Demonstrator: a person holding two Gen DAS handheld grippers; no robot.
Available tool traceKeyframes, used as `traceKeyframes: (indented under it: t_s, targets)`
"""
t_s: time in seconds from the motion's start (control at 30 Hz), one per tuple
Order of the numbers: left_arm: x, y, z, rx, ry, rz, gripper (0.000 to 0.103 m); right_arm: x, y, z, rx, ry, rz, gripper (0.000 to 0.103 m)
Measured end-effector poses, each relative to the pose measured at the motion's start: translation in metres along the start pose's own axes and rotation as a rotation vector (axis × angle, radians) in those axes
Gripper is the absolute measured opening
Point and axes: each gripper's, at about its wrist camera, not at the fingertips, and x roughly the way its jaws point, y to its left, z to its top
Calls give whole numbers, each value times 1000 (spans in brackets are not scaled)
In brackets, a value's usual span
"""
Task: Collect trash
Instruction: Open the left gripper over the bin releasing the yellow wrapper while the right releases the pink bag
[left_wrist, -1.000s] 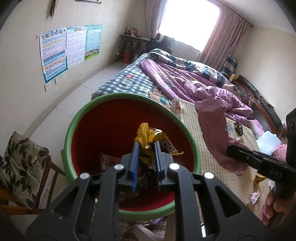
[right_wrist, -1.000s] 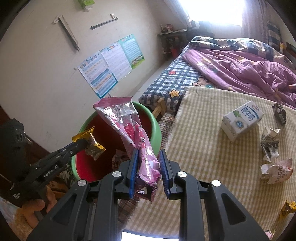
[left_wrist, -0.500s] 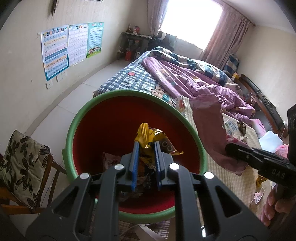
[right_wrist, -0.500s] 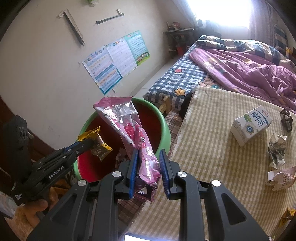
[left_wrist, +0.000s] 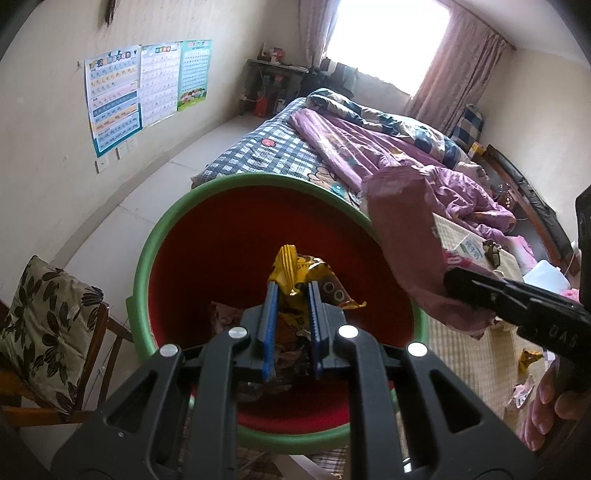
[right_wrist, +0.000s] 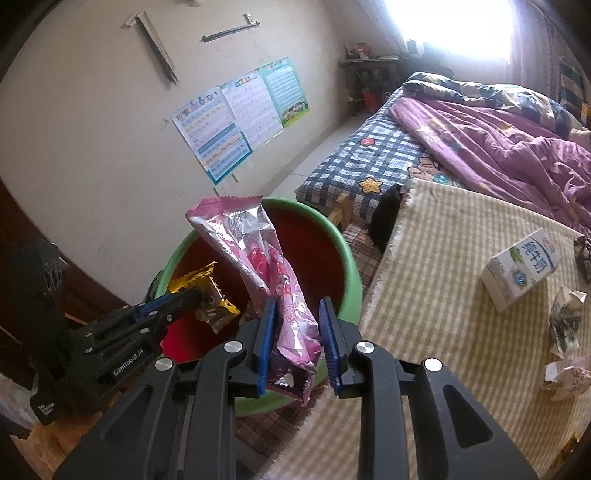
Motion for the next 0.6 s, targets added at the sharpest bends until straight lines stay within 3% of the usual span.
traceKeyframes:
  t_s: [0.53,0.6]
  targets:
    - [4,9,-1,-27,15,27,15,15,12,13,-38,2,28,25]
    - [4,10,0,-32,11,35,16,15,11,14,-33,-3,33,41]
